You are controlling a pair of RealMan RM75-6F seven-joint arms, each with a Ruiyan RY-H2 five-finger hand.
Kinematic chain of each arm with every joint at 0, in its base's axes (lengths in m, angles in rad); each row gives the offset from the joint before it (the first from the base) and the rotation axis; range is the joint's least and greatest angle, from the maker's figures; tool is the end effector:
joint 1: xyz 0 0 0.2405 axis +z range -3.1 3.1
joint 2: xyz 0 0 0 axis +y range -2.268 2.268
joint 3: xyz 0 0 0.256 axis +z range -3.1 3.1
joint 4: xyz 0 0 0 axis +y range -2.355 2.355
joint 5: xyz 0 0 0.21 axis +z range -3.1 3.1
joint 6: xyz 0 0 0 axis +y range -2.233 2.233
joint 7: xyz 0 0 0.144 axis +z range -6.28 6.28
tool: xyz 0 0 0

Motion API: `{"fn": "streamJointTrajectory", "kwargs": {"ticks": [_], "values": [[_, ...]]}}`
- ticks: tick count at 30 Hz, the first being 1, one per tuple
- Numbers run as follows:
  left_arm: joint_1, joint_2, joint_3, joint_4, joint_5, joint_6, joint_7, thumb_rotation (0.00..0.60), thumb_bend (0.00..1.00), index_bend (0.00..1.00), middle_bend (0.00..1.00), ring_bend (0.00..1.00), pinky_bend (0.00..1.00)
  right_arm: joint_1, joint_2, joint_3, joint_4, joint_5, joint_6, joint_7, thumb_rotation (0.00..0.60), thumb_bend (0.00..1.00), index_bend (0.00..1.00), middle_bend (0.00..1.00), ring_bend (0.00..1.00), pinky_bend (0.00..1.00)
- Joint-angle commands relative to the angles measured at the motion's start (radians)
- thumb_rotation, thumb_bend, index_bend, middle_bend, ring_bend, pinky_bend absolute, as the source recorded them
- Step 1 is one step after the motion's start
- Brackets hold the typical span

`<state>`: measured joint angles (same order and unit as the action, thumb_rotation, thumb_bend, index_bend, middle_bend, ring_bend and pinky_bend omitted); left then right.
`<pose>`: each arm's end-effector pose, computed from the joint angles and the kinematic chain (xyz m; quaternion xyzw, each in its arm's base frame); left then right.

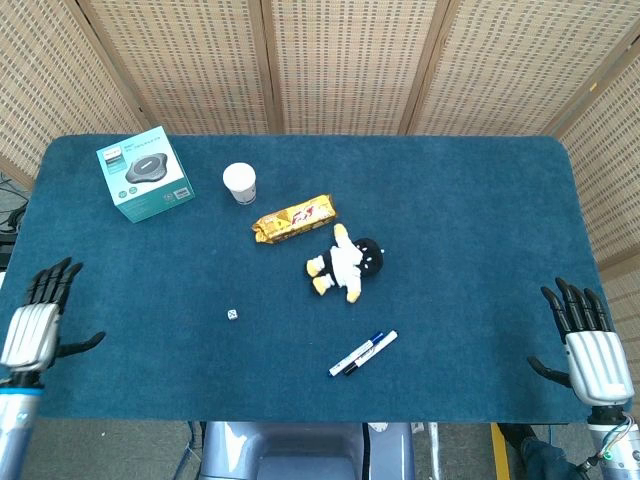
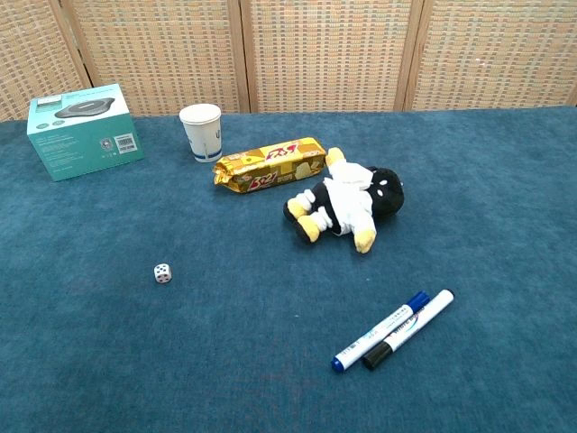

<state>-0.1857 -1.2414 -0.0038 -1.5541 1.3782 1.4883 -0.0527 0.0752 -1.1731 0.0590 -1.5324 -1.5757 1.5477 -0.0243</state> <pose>-0.3111 0.2026 0.1244 -0.5641 -0.4318 -0.4154 0.5681 -0.3094 -0.1800 0.1542 0.6078 -0.3389 0.4063 0.5921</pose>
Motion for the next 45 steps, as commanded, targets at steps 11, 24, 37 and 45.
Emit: {"fn": "streamJointTrajectory", "kwargs": {"ticks": [11,24,37,45], "values": [[-0.04,0.014,0.025,0.033,0.142,-0.046,0.033,0.6,0.11,0.0,0.0,0.0,0.0,-0.006,0.005,0.0,-0.002,-0.005,0.013,0.009,0.6,0.05,0.0,0.0,0.0,0.0],[-0.348,-0.177,0.03,0.311,0.454,-0.305,0.167,0.6,0.28,0.21,0.0,0.0,0.0,0.0,0.001,0.008,0.009,0.015,-0.002,0.012,0.6,0.05,0.0,0.0,0.0,0.0],[-0.424,-0.347,0.013,0.434,0.387,-0.442,0.261,0.6,0.32,0.31,0.0,0.0,0.0,0.008,0.001,0.016,0.022,0.041,-0.028,0.031,0.6,0.05,0.0,0.0,0.0,0.0],[-0.435,-0.379,0.015,0.464,0.355,-0.459,0.287,0.6,0.33,0.35,0.0,0.0,0.0,0.009,0.003,0.016,0.023,0.043,-0.032,0.039,0.6,0.05,0.0,0.0,0.0,0.0]]}}
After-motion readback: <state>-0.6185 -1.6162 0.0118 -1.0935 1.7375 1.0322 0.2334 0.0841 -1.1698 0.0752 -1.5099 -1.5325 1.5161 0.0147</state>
